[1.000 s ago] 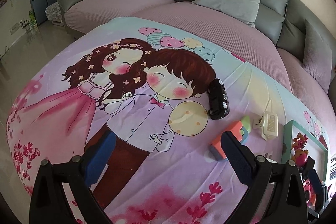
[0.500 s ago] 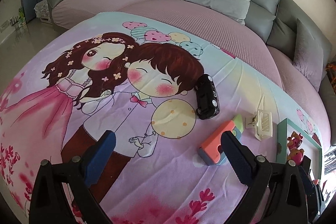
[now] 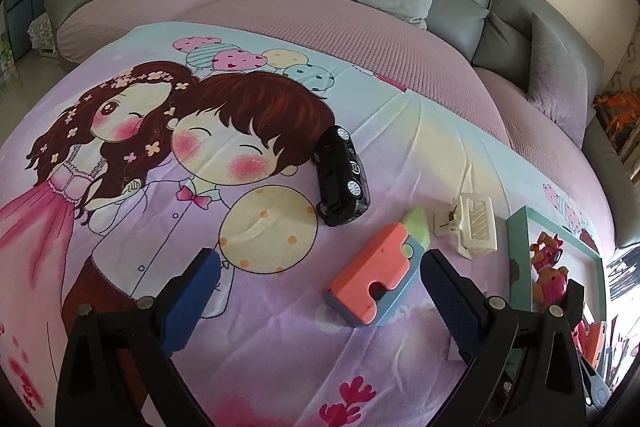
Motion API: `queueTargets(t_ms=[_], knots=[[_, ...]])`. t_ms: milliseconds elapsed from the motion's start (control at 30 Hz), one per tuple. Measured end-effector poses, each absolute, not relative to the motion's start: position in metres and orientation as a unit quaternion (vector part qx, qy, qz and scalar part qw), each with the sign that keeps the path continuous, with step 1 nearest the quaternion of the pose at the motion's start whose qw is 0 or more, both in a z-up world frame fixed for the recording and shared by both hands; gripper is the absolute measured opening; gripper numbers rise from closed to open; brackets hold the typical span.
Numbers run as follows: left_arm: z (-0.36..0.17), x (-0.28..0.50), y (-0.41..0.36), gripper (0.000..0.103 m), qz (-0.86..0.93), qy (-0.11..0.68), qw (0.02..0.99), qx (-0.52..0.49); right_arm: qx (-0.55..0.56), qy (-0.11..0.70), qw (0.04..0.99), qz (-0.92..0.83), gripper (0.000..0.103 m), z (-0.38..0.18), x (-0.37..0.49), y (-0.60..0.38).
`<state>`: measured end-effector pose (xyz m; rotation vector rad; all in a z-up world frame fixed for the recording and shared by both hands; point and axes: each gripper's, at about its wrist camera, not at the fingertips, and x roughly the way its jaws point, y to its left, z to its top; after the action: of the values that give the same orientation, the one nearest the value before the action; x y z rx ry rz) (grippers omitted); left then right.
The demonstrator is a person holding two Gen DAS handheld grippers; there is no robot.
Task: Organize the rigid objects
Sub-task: 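Grasp the orange-blue folding toy with the left gripper while the right gripper grasps the white charger cube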
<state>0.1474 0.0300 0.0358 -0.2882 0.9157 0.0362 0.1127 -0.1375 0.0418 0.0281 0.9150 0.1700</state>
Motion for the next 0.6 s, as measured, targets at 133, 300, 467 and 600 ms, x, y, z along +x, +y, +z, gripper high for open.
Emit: queueTargets(t_ms=[133,300,467,600], knots=[[0.032,0.153,0.021,0.100,0.008,0.449,0.885,-0.121,0.010,0.447,0.891,0.077,0.061,0.040,0.117,-0.135],[0.025,0.160,0.011,0.100,0.002,0.461,0.883,-0.091,-0.006,0.451,0.890,0.071,0.056,0.037,0.118,-0.131],[0.018,0.165,-0.001,0.098,-0.003,0.469,0.881,-0.057,-0.001,0.451,0.890,0.072,0.054,0.038,0.118,-0.134],[0.016,0.168,-0.006,0.084,-0.010,0.473,0.880,-0.045,-0.005,0.451,0.890,0.072,0.054,0.037,0.118,-0.133]])
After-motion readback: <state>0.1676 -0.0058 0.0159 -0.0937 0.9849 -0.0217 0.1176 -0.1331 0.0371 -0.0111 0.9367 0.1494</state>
